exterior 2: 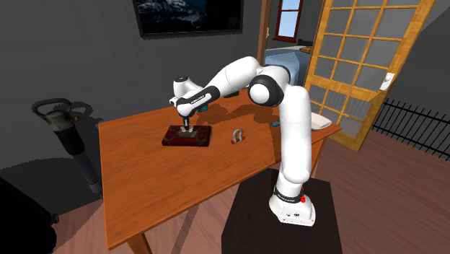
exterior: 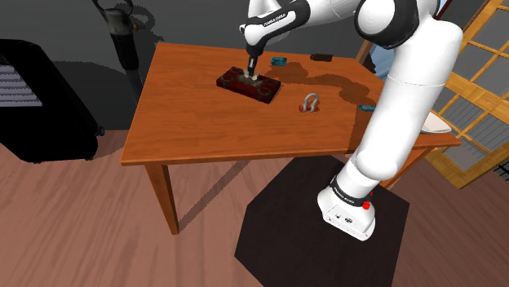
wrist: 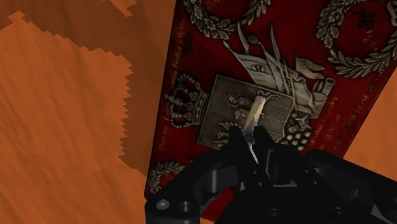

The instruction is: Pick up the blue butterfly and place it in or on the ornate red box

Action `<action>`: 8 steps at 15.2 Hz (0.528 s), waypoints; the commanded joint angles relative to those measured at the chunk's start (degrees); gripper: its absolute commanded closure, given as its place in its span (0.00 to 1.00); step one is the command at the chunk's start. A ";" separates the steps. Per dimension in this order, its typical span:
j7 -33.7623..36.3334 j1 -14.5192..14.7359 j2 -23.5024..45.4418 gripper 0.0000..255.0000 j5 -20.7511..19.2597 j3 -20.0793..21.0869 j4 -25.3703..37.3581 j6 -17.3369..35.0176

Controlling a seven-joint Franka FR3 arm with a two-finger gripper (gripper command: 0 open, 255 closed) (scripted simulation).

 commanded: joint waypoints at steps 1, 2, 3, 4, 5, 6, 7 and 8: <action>0.00 -0.02 0.10 1.00 0.01 0.00 -0.01 0.08; 0.00 -0.02 0.10 1.00 0.01 0.00 -0.01 0.08; 0.00 -0.02 0.10 1.00 0.01 0.00 -0.01 0.08; 0.00 -0.02 0.10 1.00 0.01 0.00 -0.01 0.08; 0.00 -0.02 0.10 1.00 0.01 0.00 -0.01 0.08; 0.00 -0.02 0.14 0.00 0.02 0.00 -0.01 0.11; -0.03 -0.04 0.12 0.00 0.03 0.00 0.00 0.10; -0.04 -0.04 0.12 0.00 0.03 -0.01 0.00 0.10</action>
